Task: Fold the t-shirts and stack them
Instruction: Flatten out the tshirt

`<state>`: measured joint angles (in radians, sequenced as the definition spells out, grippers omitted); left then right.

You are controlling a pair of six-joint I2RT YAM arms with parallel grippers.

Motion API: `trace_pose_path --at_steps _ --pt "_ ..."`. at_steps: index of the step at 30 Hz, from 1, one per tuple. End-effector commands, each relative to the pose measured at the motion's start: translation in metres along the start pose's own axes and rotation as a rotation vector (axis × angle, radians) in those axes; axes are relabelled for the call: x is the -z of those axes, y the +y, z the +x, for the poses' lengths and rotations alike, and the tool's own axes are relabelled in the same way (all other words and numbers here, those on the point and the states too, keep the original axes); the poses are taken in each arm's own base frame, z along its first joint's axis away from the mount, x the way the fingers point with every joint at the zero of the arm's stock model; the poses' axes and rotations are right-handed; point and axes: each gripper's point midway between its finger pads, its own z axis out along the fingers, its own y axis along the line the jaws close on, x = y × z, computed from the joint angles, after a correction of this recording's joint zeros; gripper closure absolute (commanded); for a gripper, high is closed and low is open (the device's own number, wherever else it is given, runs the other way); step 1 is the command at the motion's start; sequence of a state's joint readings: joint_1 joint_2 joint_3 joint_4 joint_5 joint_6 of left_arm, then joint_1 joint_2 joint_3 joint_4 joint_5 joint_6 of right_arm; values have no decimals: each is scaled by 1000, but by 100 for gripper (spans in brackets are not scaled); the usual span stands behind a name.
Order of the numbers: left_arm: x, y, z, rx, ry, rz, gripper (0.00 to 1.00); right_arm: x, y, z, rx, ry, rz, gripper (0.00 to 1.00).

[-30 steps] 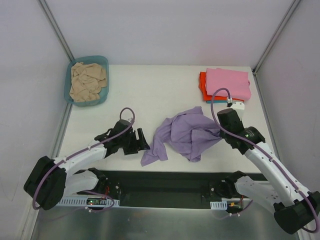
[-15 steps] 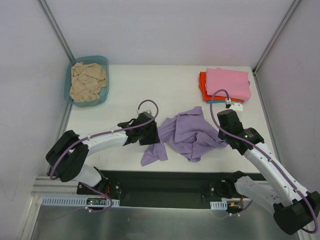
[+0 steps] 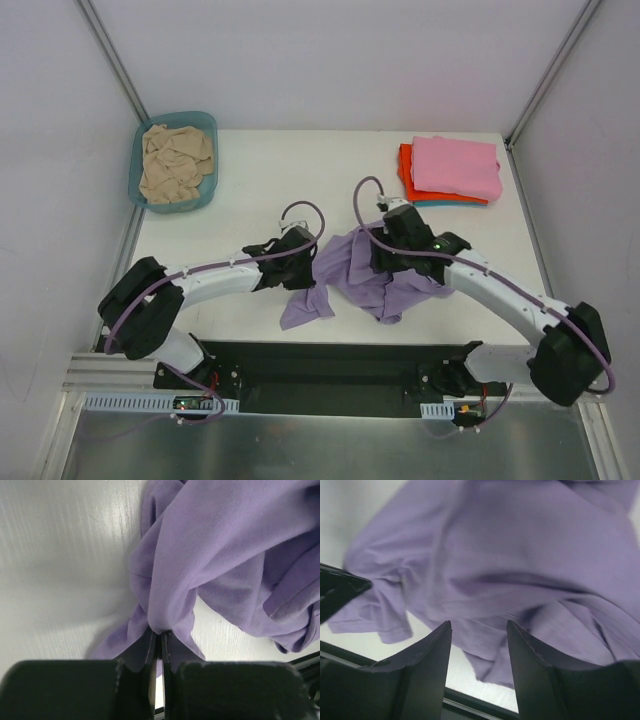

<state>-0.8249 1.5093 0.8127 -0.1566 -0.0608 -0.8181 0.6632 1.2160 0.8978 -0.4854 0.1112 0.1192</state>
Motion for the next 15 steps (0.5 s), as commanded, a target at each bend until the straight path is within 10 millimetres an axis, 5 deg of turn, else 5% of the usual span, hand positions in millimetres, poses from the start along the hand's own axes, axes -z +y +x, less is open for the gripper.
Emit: trace_pose_path --at_steps 1,3,9,15 --pt "13 7 -2 -3 -42 0 100 -23 59 -29 6 -21 -73 47" --pt "14 8 -2 2 -47 0 100 -30 73 -33 7 -6 -68 46" --pt "18 15 0 18 -66 -12 100 -54 48 -13 7 78 190 50" --pt "19 19 -6 15 -91 -31 100 -58 29 4 9 107 295 87"
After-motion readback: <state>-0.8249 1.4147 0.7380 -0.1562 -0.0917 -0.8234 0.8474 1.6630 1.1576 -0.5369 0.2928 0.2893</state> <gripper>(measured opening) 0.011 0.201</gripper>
